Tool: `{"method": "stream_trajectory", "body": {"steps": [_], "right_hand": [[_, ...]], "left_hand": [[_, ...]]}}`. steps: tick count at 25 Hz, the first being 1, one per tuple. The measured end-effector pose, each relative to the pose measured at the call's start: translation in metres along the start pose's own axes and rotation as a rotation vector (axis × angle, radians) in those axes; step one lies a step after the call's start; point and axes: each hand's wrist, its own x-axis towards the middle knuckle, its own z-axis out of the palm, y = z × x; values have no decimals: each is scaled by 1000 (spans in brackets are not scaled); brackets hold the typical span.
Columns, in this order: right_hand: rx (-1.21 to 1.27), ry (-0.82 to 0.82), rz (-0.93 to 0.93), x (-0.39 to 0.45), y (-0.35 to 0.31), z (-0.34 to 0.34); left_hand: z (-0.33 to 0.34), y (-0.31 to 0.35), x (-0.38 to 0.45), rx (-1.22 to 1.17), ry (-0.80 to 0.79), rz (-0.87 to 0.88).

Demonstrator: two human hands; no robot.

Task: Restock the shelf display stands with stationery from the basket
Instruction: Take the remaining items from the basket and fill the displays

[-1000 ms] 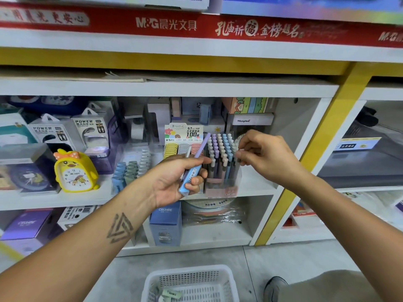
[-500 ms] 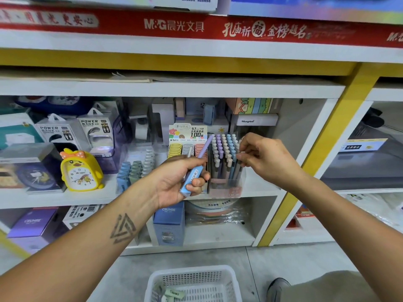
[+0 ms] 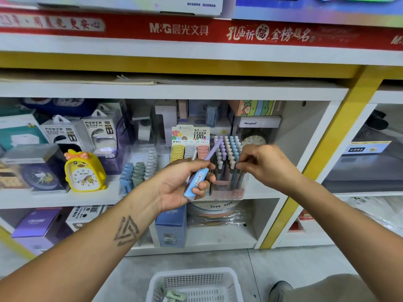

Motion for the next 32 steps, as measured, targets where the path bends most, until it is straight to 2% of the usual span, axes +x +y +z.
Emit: {"method": "stream_trajectory", "body": {"steps": [4, 5, 6, 7, 9, 10, 13, 16, 18, 21, 23, 24, 26, 28, 30, 31, 32], "right_hand": [[-160, 8, -26, 5, -6, -4], [-116, 51, -5, 7, -10, -5], [25, 94, 46, 9, -14, -5], [268, 107, 124, 12, -20, -5], [826, 54, 276, 15, -32, -2], [1013, 19, 335, 15, -38, 2], [1208, 11, 422, 19, -53, 12], [1347, 211, 405, 28, -51, 0], [1173, 180, 347, 28, -47, -12], [767, -111, 209, 18, -53, -5], [699, -229, 174, 14, -58, 0], [674, -233, 165, 14, -56, 0], [654, -144, 178, 16, -47, -8], [845, 14, 265, 18, -35, -14], [1154, 160, 342, 19, -28, -17], [1199, 238, 344, 19, -27, -18], [1117, 308, 322, 20, -24, -20]], "left_hand": [[-2, 1, -2, 31, -11, 8], [-3, 1, -2, 36, -22, 8], [-4, 2, -3, 43, -37, 8], [-4, 2, -3, 47, -53, 9], [-3, 2, -3, 42, -84, 14], [-4, 2, -3, 41, -95, 16], [-5, 1, -4, 69, -131, -7], [-8, 1, -5, 70, -132, -21], [-11, 4, -4, 58, -56, 39], [-14, 10, -1, 41, 61, 203], [-15, 11, 1, 54, 135, 284], [-16, 11, 1, 51, 174, 307], [-20, 11, 4, 21, 255, 334], [-23, 12, 4, -13, 312, 328], [-21, 11, 3, 3, 292, 254], [-18, 9, 3, 24, 264, 200], [-15, 8, 2, 39, 234, 150]]}}
